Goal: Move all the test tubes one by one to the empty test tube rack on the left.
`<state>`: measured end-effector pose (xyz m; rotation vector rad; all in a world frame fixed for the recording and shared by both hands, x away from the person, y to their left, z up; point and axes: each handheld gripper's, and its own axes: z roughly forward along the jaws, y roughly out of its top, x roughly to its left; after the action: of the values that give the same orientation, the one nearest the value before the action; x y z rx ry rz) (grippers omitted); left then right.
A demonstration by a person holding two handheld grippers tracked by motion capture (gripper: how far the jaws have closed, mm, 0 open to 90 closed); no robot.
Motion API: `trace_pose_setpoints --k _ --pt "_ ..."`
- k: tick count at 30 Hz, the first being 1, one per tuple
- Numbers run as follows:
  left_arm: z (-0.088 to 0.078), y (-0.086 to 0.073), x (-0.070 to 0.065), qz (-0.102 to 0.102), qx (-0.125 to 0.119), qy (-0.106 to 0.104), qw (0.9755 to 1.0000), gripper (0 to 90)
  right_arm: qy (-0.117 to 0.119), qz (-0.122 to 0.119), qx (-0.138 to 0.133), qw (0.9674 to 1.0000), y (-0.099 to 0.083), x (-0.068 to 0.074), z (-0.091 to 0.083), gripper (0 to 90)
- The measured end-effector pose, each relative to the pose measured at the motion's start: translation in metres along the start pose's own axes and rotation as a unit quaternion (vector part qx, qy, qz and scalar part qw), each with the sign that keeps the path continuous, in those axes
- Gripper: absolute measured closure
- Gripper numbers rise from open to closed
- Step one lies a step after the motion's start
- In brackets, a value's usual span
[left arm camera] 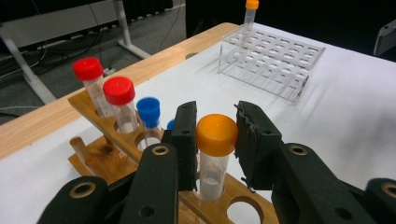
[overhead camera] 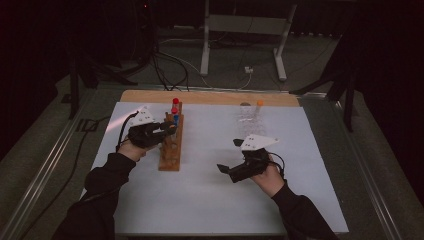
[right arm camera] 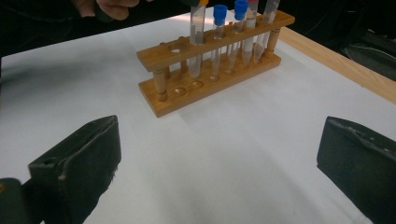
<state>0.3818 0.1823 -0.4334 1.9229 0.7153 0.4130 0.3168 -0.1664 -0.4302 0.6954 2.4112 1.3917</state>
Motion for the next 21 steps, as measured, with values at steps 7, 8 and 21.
trace_pose_setpoints --k 7,8,21 --pt "0.005 -0.009 0.000 -0.005 0.010 0.001 0.9999 71.1 0.001 -0.001 0.004 1.0000 0.000 0.001 0.001 0.0" --pt "0.005 -0.010 0.000 -0.004 0.009 0.000 1.0000 71.1 0.000 -0.002 0.004 1.0000 0.000 0.001 0.001 0.0" --pt "-0.003 -0.004 -0.008 -0.004 -0.008 -0.023 0.9997 40.6 -0.005 -0.003 -0.005 1.0000 0.003 -0.002 -0.004 0.0"
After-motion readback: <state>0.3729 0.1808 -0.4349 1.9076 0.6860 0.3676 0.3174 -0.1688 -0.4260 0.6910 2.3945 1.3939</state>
